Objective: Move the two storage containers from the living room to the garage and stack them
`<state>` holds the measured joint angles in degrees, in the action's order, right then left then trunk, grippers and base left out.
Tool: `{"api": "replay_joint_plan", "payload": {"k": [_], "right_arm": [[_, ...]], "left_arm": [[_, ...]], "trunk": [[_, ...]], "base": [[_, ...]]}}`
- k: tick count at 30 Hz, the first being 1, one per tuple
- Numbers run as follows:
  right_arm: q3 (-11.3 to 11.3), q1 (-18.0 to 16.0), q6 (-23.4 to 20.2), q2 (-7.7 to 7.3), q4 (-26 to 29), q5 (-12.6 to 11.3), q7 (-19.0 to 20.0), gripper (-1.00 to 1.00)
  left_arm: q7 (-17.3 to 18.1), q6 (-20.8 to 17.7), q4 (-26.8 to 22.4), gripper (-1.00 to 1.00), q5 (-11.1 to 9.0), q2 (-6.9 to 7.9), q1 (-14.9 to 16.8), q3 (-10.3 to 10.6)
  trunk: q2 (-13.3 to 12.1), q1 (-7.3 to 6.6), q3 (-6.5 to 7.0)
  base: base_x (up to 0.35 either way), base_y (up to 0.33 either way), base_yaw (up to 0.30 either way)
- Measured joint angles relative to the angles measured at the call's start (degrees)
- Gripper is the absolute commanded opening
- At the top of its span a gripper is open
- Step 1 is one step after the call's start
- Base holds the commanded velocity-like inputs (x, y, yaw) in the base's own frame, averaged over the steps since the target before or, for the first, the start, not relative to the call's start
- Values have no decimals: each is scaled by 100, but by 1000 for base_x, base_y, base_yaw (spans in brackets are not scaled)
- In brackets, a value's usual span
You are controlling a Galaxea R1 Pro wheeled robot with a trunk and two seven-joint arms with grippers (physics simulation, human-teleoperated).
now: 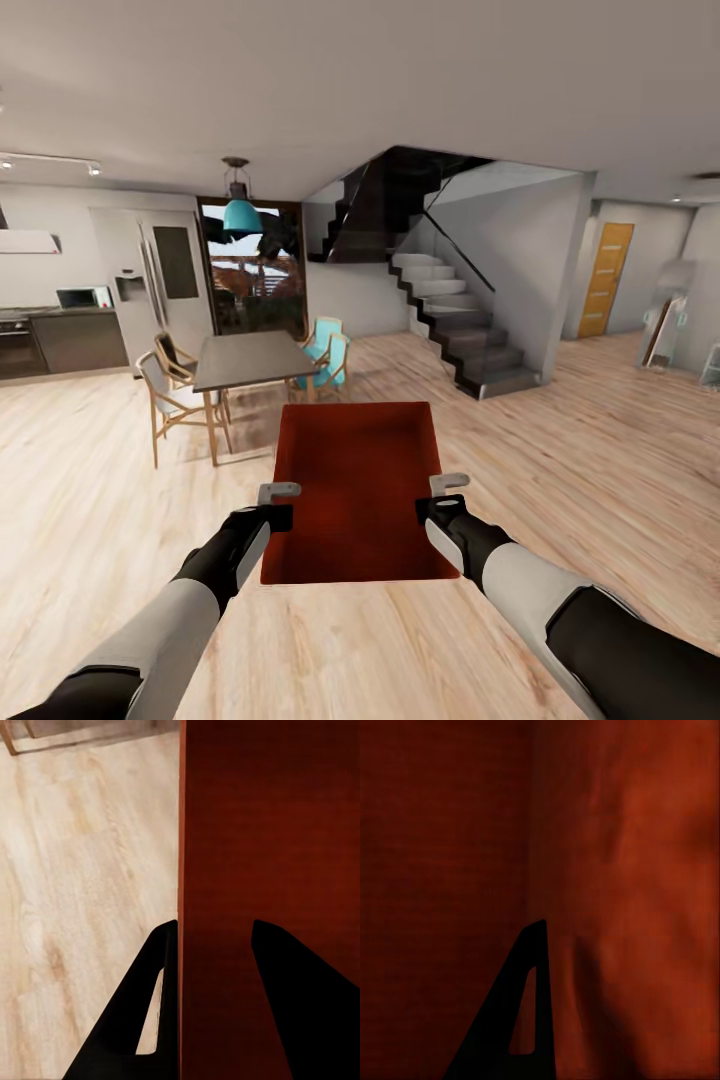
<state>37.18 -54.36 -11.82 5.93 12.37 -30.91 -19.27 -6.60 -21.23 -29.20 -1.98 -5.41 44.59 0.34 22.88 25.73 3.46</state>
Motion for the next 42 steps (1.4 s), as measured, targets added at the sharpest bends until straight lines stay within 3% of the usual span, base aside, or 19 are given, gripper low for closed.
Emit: {"api": "replay_joint_plan", "payload": {"k": [42], "right_arm": [[14,1,-72,6,1,-2,-20,-100]], "left_arm": [[39,-10,52,-100,29,1,2,-38]], "trunk": [[0,0,0]], "base": [[322,0,-246]]}}
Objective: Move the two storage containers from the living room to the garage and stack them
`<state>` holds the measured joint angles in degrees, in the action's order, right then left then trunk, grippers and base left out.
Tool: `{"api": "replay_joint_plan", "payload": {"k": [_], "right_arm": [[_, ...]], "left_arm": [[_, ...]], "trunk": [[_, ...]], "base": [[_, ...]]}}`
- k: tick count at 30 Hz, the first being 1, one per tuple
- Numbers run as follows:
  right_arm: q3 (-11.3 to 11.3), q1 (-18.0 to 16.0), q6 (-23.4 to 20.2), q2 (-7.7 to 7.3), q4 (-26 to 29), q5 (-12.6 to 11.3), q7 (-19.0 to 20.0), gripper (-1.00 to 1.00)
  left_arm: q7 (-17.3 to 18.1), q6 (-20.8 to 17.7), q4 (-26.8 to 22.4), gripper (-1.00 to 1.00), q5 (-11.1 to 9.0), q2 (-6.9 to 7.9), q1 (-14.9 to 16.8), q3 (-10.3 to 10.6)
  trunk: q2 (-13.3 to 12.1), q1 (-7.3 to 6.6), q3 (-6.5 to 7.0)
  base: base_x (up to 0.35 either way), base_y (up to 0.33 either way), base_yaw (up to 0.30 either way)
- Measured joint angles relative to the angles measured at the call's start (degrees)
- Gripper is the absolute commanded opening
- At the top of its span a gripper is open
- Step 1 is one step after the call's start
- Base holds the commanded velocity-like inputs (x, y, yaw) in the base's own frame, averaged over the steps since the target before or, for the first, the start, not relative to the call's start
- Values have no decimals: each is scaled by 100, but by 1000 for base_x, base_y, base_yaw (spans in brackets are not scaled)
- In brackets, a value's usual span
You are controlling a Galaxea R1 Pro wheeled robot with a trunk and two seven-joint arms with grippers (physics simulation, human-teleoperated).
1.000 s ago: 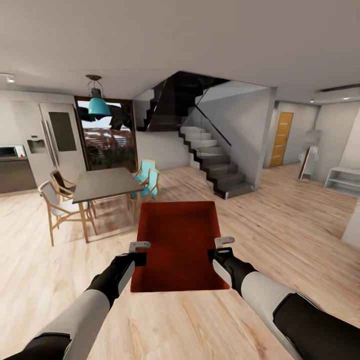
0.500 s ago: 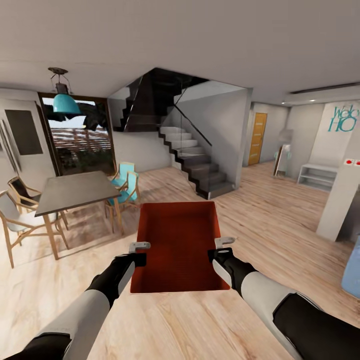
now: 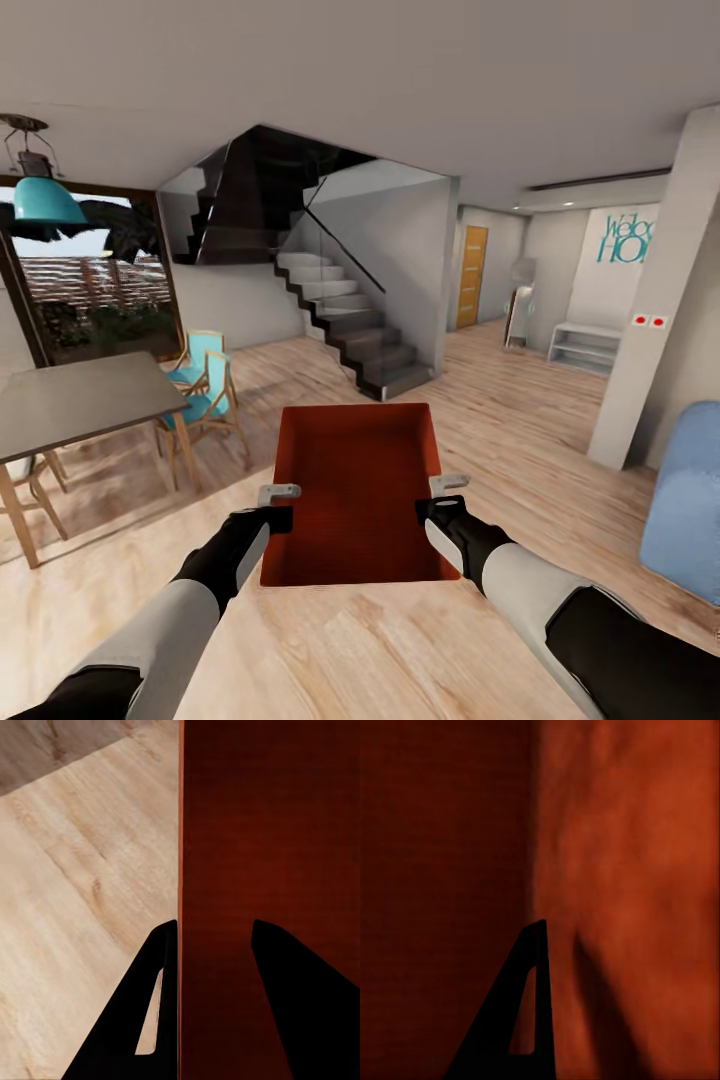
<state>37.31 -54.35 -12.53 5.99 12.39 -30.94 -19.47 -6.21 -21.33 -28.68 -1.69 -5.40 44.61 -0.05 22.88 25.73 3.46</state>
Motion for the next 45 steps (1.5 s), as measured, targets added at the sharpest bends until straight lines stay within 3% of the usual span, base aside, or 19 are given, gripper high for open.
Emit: {"api": "replay_joint_plan", "payload": {"k": [9,38,45], "right_arm": [[0,1,0,3,-1,0,-4,-100],[-7,-1,-2,5,-8,9,2,-100],[-8,0,9,4,-9,5,5,-100]], "left_arm": [[8,-2,-3,-100,15,1,-2,-9],[9,-3,3,-100,12,1,-1,-9],[8,-1,-2,-100,14,2,0,-6]], "trunk": [[0,0,0],[0,0,0],[0,0,0]], "base": [[322,0,-218],[322,0,-6],[322,0,-184]]}}
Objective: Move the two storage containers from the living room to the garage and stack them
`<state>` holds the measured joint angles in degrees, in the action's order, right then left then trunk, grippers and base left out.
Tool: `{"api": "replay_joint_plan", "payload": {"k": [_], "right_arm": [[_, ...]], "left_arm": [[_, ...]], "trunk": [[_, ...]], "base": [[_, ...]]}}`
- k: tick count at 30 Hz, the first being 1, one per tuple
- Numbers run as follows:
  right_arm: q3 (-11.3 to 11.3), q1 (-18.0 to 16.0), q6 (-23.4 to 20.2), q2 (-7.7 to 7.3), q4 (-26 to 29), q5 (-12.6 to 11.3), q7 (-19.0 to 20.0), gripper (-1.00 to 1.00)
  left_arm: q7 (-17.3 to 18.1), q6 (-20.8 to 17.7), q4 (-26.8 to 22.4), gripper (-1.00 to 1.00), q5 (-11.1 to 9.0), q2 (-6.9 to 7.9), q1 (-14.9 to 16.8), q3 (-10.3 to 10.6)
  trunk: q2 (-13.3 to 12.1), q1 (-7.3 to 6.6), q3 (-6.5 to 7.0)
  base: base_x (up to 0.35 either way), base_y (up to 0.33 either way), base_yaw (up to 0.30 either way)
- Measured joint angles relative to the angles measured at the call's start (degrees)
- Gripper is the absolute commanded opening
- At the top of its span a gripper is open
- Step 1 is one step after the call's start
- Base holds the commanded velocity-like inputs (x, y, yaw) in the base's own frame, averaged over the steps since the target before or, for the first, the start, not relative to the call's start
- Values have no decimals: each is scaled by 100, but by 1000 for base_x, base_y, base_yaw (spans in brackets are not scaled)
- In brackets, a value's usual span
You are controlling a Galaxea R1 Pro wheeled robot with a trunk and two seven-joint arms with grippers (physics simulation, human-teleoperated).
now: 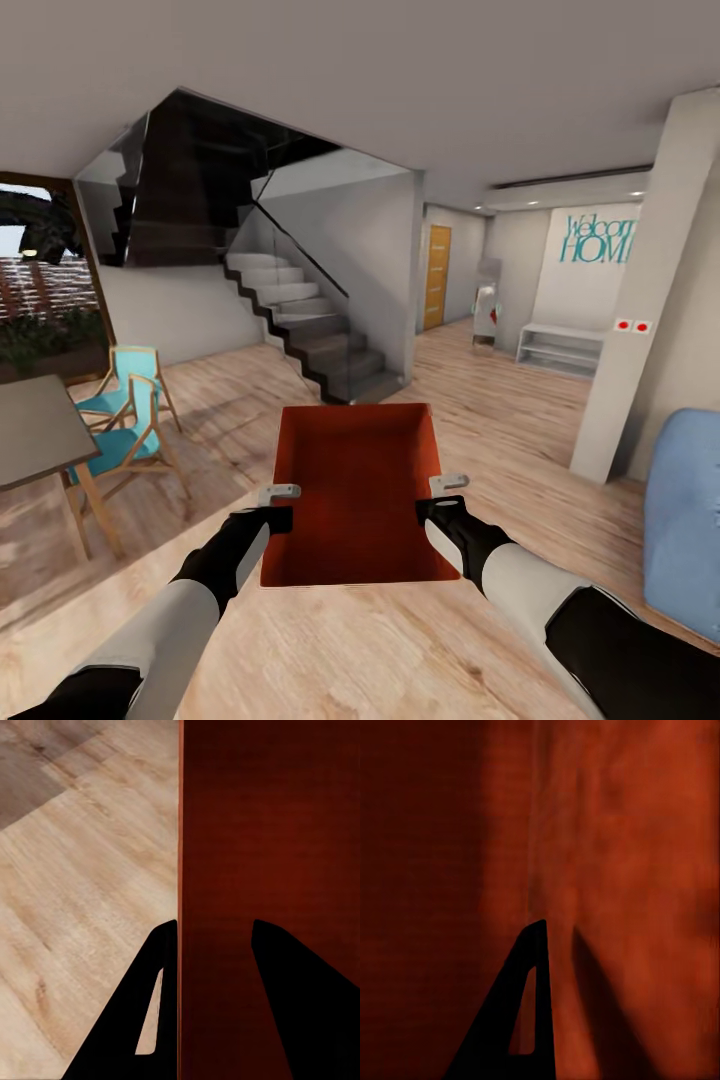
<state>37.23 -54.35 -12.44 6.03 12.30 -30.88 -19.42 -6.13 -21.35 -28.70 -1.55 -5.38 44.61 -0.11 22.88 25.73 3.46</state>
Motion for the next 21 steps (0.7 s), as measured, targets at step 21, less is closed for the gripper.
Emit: {"api": "replay_joint_plan", "payload": {"k": [21], "right_arm": [[-3,1,3,1,-2,3,4,-100]], "left_arm": [[-1,-2,-3,-100,2,0,-1,0]], "trunk": [[0,0,0]], "base": [[322,0,-186]]}}
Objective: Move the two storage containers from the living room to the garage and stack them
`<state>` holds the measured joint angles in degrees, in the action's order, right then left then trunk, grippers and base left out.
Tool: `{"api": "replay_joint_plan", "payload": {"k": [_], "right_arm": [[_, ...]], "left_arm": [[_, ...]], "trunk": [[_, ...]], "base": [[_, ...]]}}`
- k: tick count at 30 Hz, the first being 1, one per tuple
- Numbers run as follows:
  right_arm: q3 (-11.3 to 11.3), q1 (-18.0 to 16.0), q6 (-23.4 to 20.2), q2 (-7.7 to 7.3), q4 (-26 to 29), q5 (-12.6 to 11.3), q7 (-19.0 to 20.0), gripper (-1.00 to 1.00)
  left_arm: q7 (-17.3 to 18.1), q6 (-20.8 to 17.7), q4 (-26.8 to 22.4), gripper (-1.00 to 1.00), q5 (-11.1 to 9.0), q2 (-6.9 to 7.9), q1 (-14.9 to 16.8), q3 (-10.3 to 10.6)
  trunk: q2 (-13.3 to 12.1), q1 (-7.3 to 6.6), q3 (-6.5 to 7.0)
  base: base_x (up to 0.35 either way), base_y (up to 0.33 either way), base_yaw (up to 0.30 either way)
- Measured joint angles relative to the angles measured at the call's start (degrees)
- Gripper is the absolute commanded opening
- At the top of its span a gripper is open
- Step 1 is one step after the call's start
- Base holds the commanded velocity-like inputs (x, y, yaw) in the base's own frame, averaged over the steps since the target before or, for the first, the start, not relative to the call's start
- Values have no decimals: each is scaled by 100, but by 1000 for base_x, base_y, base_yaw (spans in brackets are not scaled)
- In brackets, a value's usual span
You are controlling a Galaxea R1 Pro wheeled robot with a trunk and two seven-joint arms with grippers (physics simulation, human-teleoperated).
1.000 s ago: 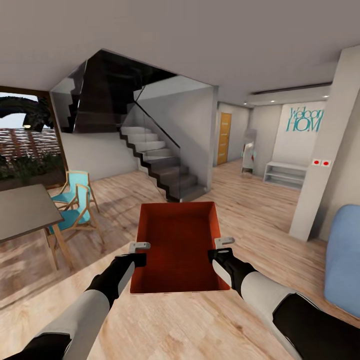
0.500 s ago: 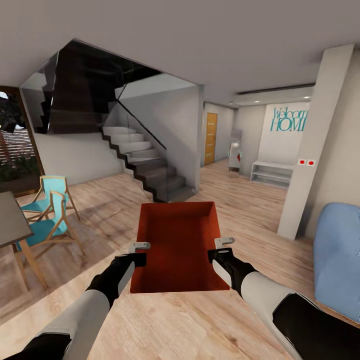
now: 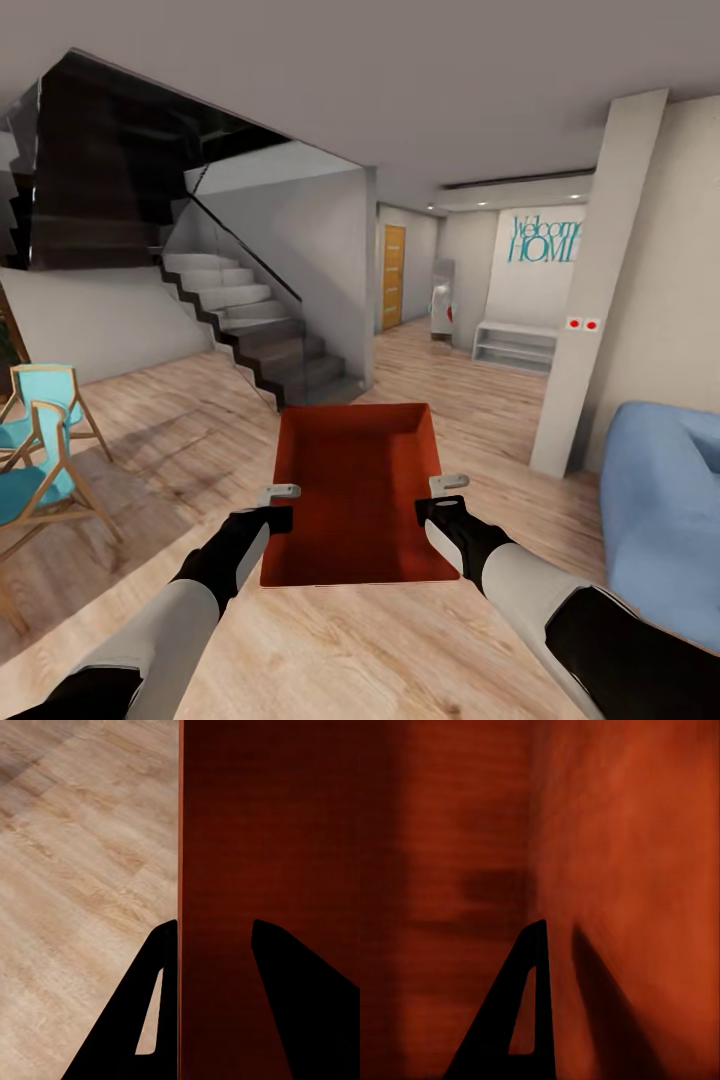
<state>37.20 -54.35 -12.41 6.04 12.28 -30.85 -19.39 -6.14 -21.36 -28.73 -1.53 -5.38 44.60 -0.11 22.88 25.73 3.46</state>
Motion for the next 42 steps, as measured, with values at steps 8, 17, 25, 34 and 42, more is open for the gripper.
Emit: {"api": "replay_joint_plan", "payload": {"k": [8,17,25,34,42], "right_arm": [[-7,-2,-3,0,0,11,3,-100],[-9,-1,-3,0,0,13,3,-100],[-8,-1,-3,1,0,13,3,-100],[-19,-2,46,0,1,14,7,-100],[-15,0,53,0,2,5,4,-100]], "left_arm": [[1,0,0,-100,1,-1,0,-3],[0,-1,0,-100,-1,-1,0,-2],[-1,0,0,-100,-2,-1,0,-3],[-4,8,-36,-100,14,-1,-1,0],[-5,9,-41,-100,18,-1,-1,1]], "trunk": [[0,0,-3],[0,0,-36],[0,0,-46],[0,0,-46],[0,0,-46]], "base": [[322,0,-2],[322,0,0],[322,0,0],[322,0,-24],[322,0,-218]]}}
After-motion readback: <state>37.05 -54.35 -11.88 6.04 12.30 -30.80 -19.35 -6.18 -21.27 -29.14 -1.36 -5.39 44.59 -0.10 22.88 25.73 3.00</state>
